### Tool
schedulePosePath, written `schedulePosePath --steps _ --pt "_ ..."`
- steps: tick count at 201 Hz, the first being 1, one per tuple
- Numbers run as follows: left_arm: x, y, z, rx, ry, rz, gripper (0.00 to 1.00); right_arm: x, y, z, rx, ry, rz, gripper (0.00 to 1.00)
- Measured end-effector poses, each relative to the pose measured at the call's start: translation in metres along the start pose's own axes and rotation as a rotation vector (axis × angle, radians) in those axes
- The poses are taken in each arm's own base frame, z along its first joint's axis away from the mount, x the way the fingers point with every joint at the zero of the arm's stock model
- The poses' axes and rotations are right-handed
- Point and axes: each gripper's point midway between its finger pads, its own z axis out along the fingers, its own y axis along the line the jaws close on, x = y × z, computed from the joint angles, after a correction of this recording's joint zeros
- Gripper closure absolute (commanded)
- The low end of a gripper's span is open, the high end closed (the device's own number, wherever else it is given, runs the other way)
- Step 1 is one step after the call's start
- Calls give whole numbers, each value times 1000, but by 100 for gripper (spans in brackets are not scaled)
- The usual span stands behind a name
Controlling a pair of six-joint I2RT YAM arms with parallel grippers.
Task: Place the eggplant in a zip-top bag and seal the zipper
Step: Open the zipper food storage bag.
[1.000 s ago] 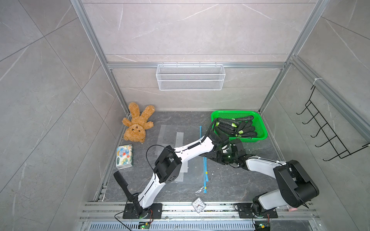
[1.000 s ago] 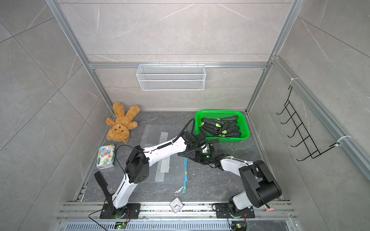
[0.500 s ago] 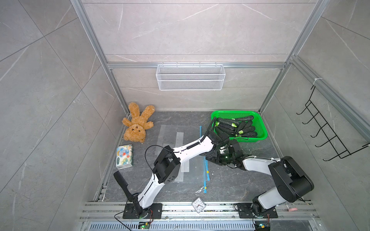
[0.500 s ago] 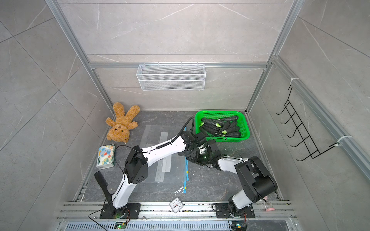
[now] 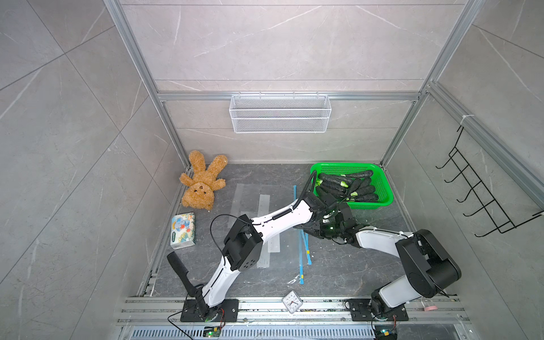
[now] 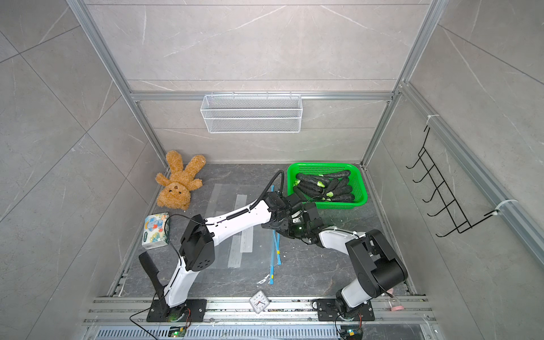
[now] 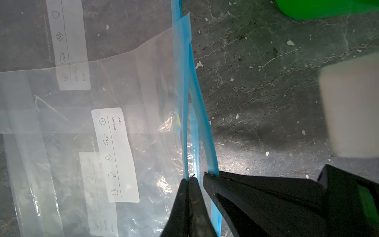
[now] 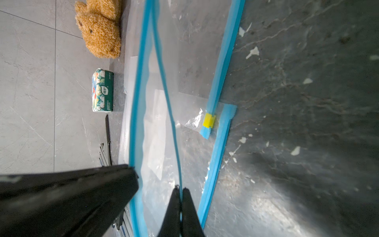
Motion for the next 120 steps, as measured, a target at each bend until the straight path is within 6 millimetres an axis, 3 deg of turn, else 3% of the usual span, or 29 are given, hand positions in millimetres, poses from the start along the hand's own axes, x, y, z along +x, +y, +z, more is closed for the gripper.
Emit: schedulePosePath --steps 34,55,79,120 --pt "1 4 -5 2 -5 -13 96 -2 6 -9 19 -10 -10 100" --pt "0 9 -10 1 -11 -23 84 -7 12 -14 24 -16 -21 100" --pt "-1 13 -10 -5 -23 -40 77 -15 23 -19 14 -29 -43 100" --pt "0 16 -10 -5 -31 -51 76 -16 26 -21 19 -25 -48 100"
